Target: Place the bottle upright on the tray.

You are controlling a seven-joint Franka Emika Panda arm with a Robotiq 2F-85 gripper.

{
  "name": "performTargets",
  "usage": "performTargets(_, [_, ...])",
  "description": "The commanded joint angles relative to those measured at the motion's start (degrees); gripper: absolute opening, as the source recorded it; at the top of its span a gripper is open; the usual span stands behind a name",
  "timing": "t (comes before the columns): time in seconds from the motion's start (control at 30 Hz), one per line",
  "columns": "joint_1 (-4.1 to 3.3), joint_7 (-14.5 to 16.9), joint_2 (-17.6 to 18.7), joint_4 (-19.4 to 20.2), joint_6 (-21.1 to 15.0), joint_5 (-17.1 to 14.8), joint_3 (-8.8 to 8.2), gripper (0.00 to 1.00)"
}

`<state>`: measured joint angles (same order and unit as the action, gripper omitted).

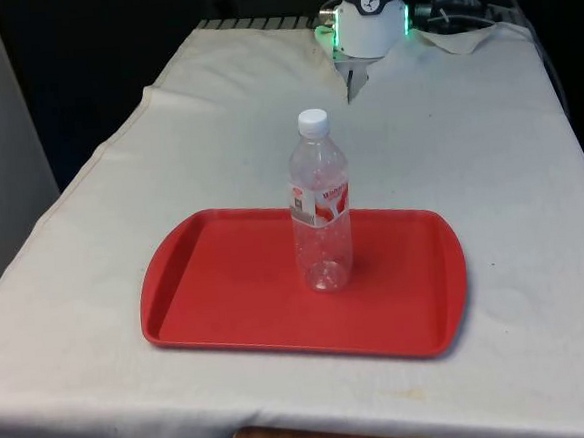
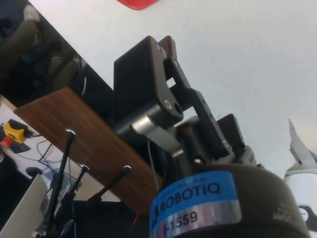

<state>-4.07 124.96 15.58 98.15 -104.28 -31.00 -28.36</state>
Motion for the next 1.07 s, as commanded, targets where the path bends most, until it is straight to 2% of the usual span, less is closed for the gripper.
performTargets(0.0, [-0.40,0.23,-0.69,0.63,-0.80,1.15,-0.11,1.00])
performTargets(0.13, [-0.57,0.69,-1.20,1.03,-0.86,2.29,-0.06,1.00])
performTargets(0.17, [-0.23,0.86,-0.80,0.57,0.00,1.66,0.11,1.00])
performTargets(0.2, [-0.69,0.92,-1.49,1.20,-0.86,2.92,0.00,1.00])
performTargets(0.43, [-1.26,1.20,-2.06,1.60,-1.20,5.04,0.34,1.00])
performTargets(0.47, [-1.26,1.20,-2.06,1.60,-1.20,5.04,0.34,1.00])
performTargets(0.5, [-0.80,1.38,-1.60,1.15,-0.06,4.24,0.40,1.00])
performTargets(0.53, [-1.38,1.15,-2.12,1.55,-1.32,5.50,0.46,1.00])
performTargets(0.57, [-1.49,1.09,-2.12,1.55,-1.38,5.73,0.52,1.00])
performTargets(0.77, [-2.01,0.52,-2.23,1.60,-1.83,7.10,1.43,1.00])
performTargets(0.8, [-1.49,0.97,-1.83,1.15,-0.52,6.36,1.60,1.00])
performTargets(0.83, [-2.01,0.40,-2.23,1.60,-1.89,7.22,1.60,1.00])
performTargets(0.97, [-2.29,-0.52,-2.12,1.49,-2.06,7.85,2.41,1.00])
performTargets(1.03, [-1.78,0.00,-1.83,1.15,-0.80,7.05,2.64,1.00])
